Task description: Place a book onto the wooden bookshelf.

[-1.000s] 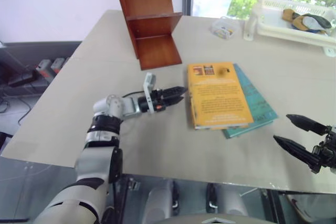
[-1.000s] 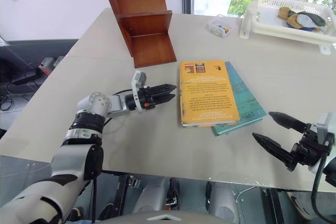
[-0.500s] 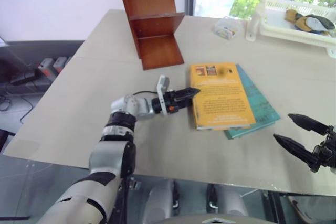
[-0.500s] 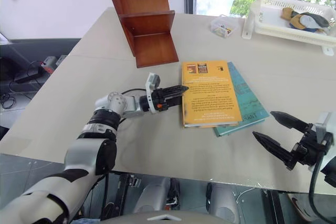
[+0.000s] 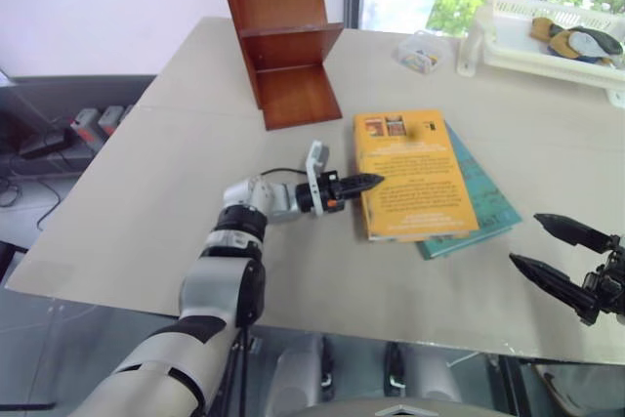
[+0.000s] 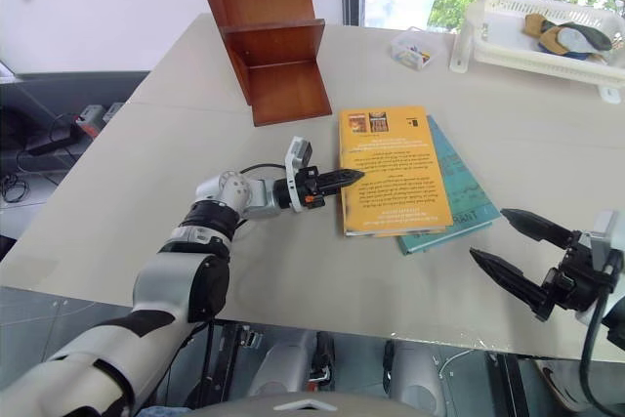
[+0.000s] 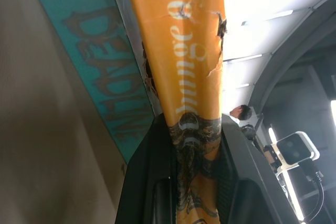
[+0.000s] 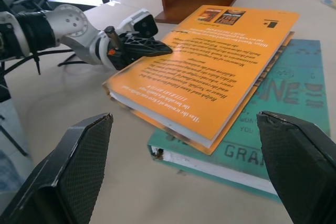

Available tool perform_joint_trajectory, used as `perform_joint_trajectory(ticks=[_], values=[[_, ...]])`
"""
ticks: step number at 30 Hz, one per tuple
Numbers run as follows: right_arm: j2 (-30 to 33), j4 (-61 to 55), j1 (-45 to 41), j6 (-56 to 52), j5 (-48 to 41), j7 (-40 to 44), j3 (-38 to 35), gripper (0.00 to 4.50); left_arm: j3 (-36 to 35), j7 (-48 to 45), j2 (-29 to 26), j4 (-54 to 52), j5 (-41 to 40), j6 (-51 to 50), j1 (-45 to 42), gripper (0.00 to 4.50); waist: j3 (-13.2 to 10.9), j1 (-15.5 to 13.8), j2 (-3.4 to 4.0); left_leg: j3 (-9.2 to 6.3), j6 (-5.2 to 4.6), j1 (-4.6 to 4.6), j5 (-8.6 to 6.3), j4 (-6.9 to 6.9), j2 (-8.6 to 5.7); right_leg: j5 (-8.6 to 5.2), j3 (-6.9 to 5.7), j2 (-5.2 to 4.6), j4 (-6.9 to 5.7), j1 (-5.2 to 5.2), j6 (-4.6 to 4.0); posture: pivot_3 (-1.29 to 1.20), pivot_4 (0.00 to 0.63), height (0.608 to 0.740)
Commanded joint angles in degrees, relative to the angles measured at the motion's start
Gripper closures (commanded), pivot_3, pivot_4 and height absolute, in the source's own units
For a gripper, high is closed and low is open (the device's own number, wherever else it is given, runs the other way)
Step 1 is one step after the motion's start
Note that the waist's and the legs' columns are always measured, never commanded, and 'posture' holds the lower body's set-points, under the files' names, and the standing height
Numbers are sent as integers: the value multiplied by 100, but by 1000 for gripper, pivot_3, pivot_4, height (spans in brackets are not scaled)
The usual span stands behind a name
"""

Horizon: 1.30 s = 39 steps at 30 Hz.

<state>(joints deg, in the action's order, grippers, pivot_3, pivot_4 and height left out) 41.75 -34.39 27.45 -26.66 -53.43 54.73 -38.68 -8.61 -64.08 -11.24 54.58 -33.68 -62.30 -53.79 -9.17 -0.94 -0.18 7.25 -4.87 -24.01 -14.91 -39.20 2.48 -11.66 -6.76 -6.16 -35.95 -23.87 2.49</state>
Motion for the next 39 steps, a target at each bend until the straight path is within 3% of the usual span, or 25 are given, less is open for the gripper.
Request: perform_joint_trajectory(ticks=[1,10,15,18,24,29,39], values=[[61,35,-28,57,-129,130,-281,0,-209,-43,-92,-291,-165,-119,-221,4118,0,3,0,0,0,0,0,0,0,0,0,0,0,0,0,0,150,712],[198,903,-536,83,-341,525,-532,0,-256,413,-495,-2895,-496,-158,-758,4118,-6,5,-7,-14,24,-30,15,-3,-3,16,-8,2,5,-16,-16,0,150,712],[350,1856,-1213,4,-580,870,-581,0,310,885,-734,-3646,227,871,-1197,4118,-8,-2,-10,-16,24,-29,16,-4,-11,16,-8,3,5,-12,-15,0,150,712],[454,2642,-1827,-77,-756,1109,-547,0,1270,837,-1062,-4127,1400,2534,-1447,4118,-11,3,-12,-17,24,-22,16,-3,-12,16,-11,6,4,-5,-15,0,150,712],[546,3591,-2913,-235,-768,1381,-252,0,2321,1308,-1205,-3495,3250,5285,-2366,4118,-17,-13,-13,-12,23,-25,16,-5,-15,17,-6,4,6,-8,-16,0,150,712],[700,4277,-3532,-310,-597,1695,-9,0,2804,1905,-1178,-2407,4409,6755,-3299,4118,-15,-8,-10,-12,20,-39,15,-3,-15,16,-11,5,11,-20,-14,0,150,712],[915,5512,-4612,-407,-408,2185,58,0,3451,1937,-1344,-1325,5847,7142,-4219,4118,-16,6,-8,10,17,-72,15,-5,-18,14,-2,6,-1,-61,-6,0,150,712]])
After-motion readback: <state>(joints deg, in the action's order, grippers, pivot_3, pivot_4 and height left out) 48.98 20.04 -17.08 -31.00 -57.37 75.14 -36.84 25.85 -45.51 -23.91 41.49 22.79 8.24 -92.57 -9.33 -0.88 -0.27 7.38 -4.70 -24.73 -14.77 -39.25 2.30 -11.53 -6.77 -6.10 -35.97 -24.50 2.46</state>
